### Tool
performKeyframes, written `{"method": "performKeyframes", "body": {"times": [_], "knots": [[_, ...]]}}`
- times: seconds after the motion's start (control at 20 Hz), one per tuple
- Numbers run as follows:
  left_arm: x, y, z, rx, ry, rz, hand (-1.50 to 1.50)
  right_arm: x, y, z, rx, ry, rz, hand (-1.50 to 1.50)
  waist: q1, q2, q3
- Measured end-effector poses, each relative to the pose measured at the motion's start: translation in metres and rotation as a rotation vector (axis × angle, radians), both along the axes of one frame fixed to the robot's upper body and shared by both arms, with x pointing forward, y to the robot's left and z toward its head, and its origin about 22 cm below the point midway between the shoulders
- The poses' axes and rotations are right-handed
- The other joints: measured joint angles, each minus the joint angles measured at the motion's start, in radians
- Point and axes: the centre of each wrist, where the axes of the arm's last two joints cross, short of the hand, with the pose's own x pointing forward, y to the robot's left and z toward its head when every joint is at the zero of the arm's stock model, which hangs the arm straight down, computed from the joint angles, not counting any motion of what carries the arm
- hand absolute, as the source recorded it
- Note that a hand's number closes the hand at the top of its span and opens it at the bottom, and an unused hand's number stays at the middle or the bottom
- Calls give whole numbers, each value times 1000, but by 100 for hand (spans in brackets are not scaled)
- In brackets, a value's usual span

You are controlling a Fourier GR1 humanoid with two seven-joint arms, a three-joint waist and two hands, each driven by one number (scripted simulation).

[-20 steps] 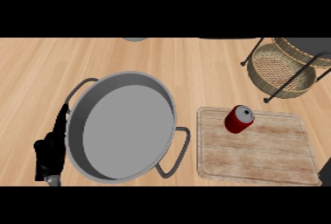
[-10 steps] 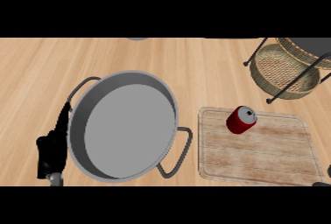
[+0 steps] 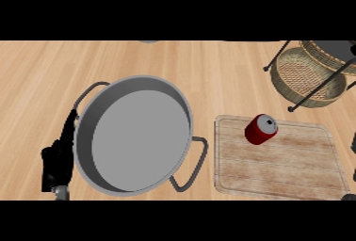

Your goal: Pick the cupcake from the cutting board and place it in the tiered basket

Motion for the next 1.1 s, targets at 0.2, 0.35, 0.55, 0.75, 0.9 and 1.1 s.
{"method": "performKeyframes", "body": {"times": [0.2, 0.35, 0.55, 0.75, 0.9, 1.1], "knots": [[1, 0, -1, -2, 0, -7, 0, 12, -12, -19, 27, -14, -11, 150, 2, 0, 2], [0, 2, 0, -11, 3, -13, 0, 15, -22, -31, 97, -90, -17, -150, 0, 0, 1], [-1, 2, -1, -8, 5, -4, 0, 15, -31, -39, 196, -230, -28, -150, -5, -10, -8], [-2, 2, -2, 0, 1, 2, 0, 15, -36, -43, 257, -385, -20, -150, -7, -14, -9], [-3, 4, -2, -7, 4, -7, 0, 15, -37, -46, 287, -504, -9, -150, -9, -15, -9], [-4, 4, -3, -4, -1, 1, 0, 12, -39, -40, 244, -640, -23, -150, -13, -11, -4]]}}
